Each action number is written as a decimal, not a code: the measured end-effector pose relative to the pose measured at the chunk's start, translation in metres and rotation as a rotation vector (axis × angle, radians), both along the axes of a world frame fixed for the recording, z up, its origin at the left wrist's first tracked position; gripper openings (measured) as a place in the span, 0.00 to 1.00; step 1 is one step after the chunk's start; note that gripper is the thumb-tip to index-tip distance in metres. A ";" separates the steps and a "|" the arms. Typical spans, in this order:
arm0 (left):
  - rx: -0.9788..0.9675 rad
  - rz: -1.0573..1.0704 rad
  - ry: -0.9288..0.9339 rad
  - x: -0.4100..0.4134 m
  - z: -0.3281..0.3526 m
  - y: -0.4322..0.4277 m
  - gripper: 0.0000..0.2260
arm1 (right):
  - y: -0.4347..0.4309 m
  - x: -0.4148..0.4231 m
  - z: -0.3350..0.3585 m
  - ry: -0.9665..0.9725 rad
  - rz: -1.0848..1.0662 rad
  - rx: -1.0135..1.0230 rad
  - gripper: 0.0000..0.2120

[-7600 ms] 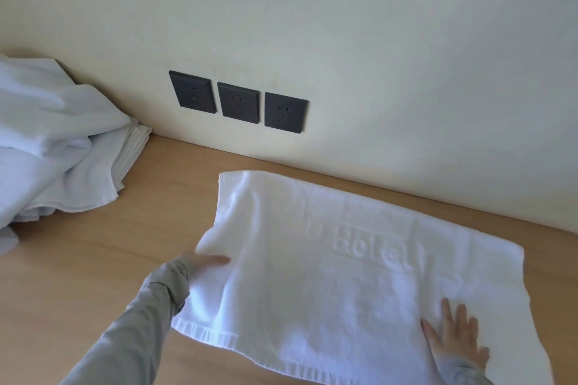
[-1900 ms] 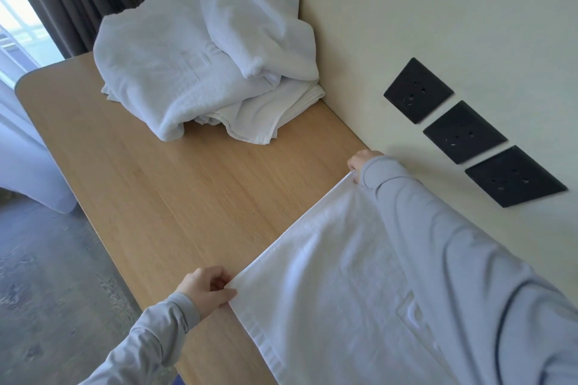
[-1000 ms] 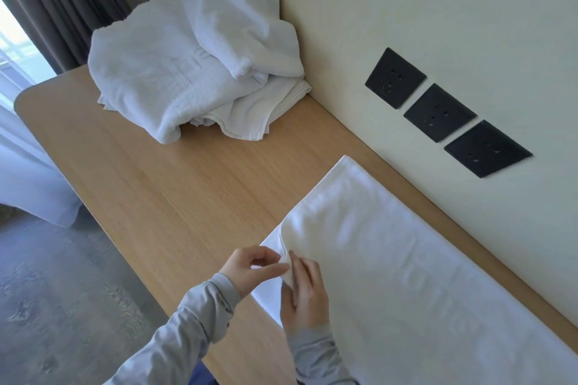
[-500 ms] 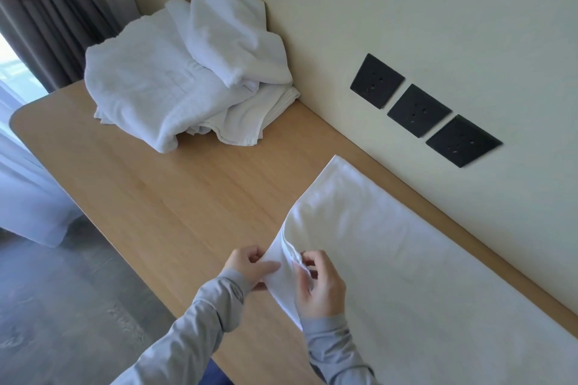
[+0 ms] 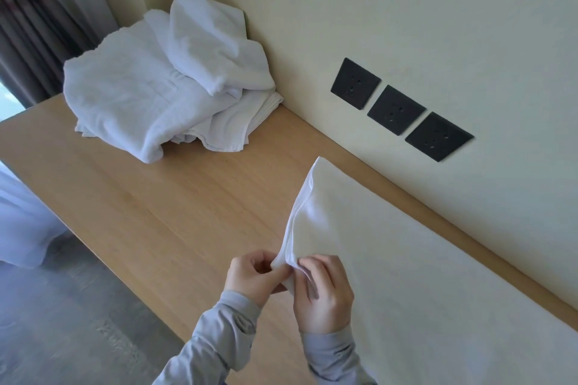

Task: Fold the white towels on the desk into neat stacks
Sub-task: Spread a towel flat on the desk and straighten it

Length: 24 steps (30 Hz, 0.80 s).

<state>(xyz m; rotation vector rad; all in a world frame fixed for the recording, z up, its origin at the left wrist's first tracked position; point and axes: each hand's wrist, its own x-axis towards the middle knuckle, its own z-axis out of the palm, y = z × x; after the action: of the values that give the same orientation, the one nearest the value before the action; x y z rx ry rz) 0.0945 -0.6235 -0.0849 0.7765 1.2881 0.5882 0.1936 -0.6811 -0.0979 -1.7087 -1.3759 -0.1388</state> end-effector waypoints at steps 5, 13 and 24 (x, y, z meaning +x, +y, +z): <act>-0.002 -0.004 -0.030 -0.004 0.000 -0.004 0.02 | -0.005 -0.001 -0.004 0.028 0.038 -0.019 0.04; -0.008 -0.060 -0.056 -0.015 -0.001 0.000 0.05 | -0.006 -0.011 -0.008 0.010 0.063 -0.064 0.02; 0.063 -0.150 0.167 -0.024 -0.014 0.004 0.16 | -0.013 -0.005 -0.008 0.192 0.308 -0.275 0.11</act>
<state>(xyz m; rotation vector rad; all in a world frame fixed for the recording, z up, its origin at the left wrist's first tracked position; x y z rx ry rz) 0.0704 -0.6193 -0.0993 0.9816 1.3544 0.4519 0.1887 -0.6939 -0.1063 -1.6538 -1.5443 0.3936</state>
